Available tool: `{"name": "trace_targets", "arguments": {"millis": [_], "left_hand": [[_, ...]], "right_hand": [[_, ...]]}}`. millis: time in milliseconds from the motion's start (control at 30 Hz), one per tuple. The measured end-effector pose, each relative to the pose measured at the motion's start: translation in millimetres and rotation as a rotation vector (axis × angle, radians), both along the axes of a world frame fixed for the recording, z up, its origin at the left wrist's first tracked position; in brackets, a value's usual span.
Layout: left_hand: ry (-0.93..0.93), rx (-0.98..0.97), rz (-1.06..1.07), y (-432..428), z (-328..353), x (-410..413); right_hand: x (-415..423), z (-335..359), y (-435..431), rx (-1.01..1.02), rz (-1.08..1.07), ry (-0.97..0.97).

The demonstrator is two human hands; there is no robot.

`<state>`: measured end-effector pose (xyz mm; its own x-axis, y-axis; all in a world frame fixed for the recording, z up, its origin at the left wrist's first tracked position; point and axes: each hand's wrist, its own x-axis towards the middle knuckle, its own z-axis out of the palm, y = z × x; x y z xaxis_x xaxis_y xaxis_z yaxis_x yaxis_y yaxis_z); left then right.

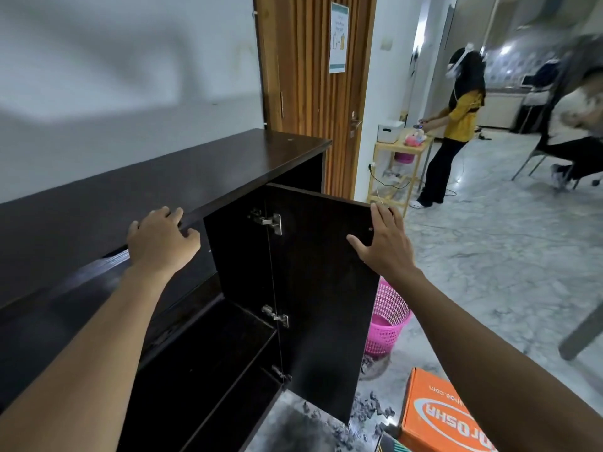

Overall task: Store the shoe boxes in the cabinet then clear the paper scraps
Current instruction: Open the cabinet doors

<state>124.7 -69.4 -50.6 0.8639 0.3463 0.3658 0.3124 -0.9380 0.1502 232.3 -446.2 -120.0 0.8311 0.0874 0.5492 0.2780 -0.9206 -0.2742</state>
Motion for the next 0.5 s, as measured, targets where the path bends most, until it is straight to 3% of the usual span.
{"name": "trace_targets", "arguments": {"millis": [500], "left_hand": [[0.074,0.056,-0.012,-11,9,-16]], "right_hand": [[-11,11,-9,0.009,0.073,0.063]]}}
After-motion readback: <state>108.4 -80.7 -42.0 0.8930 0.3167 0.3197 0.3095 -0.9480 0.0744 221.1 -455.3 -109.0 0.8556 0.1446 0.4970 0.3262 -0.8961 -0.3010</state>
